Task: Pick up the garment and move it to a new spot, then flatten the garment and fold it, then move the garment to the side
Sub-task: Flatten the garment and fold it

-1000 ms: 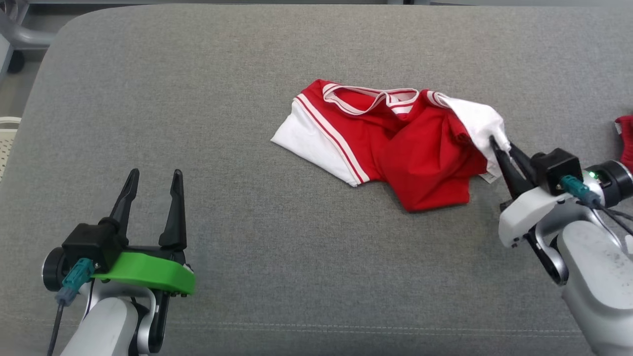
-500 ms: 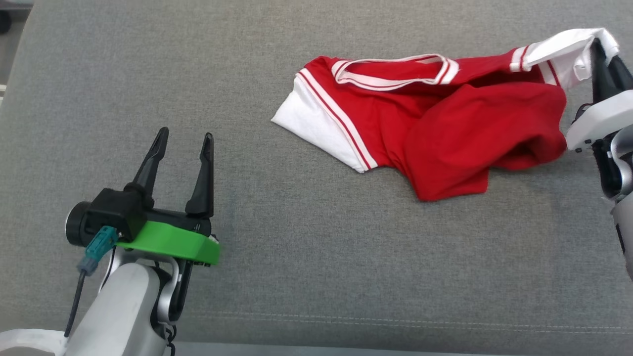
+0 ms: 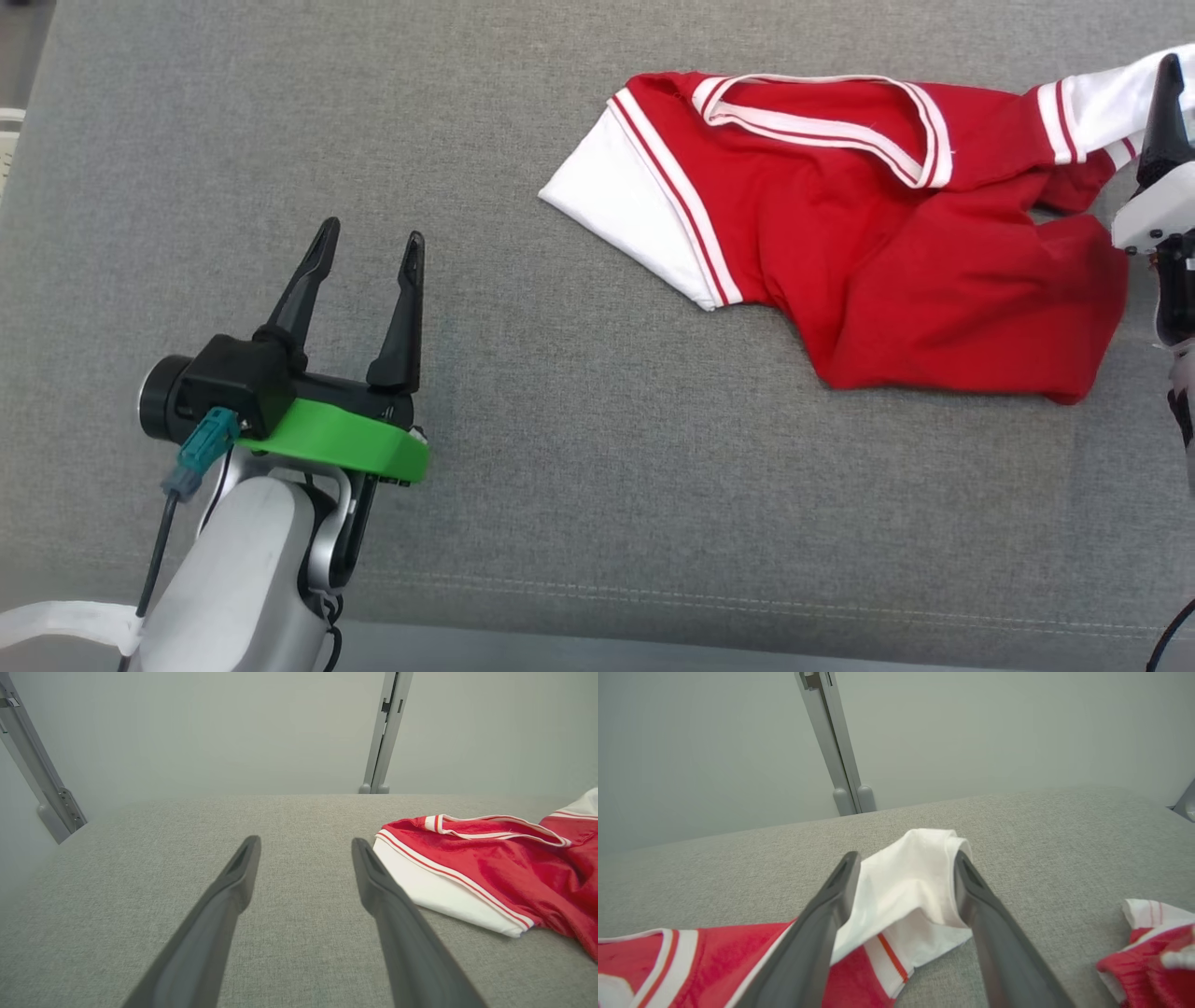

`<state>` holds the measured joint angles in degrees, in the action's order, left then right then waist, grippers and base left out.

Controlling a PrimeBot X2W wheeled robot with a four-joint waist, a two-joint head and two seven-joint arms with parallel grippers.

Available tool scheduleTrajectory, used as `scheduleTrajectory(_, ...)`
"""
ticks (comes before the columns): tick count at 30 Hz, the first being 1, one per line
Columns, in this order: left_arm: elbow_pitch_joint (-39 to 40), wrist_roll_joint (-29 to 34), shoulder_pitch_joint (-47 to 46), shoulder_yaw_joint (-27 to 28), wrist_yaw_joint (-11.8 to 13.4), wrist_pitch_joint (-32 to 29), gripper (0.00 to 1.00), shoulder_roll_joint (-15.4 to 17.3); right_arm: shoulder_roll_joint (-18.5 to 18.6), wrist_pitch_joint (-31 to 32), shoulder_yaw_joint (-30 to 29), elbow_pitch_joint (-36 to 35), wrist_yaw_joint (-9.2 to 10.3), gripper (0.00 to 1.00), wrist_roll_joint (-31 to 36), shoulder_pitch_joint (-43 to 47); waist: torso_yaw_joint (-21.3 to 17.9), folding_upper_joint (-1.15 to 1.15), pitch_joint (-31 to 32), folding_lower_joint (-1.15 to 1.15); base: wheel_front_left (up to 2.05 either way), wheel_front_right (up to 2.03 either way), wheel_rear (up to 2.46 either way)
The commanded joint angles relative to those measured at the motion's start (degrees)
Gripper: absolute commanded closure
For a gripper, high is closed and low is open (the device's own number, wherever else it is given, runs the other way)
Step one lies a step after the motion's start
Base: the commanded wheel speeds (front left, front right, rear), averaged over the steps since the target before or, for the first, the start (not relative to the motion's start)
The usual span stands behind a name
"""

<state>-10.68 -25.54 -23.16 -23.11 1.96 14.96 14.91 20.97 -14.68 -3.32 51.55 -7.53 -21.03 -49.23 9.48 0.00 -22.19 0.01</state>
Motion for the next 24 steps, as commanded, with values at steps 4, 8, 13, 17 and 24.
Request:
scheduleTrajectory(4,-0.05,0.89,1.10,1.04,-0.06,0.20,0.00,0.12,-1.18,-0.57,1.03,-6.53,0.08,0.00,0.01,5.31,-2.21,0.00,2.01,-0.01,0.00,0.00,0.00)
scheduleTrajectory(8,0.12,1.36,2.19,2.06,0.37,0.20,0.00,0.66,-4.07,-0.45,0.81,-16.72,0.08,0.00,1.31,13.52,-3.92,0.00,4.06,-0.01,0.00,0.00,0.00)
scheduleTrajectory(13,0.19,1.45,4.47,3.05,1.23,0.20,0.00,1.56,-8.36,-0.45,0.72,-27.55,0.08,0.00,2.72,23.78,-5.98,0.00,7.01,-0.01,0.00,0.00,0.00)
scheduleTrajectory(17,0.50,1.13,6.95,3.95,2.59,0.08,0.00,2.41,-11.43,-0.45,1.58,-34.34,0.08,0.00,3.89,30.93,-7.49,0.00,9.75,-0.01,0.00,0.00,0.00)
scheduleTrajectory(24,2.48,0.52,11.59,5.26,4.68,-0.78,0.00,4.04,-14.81,-0.45,2.38,-43.09,0.08,0.00,7.18,40.74,-8.97,0.00,14.00,-0.01,0.00,0.00,0.00)
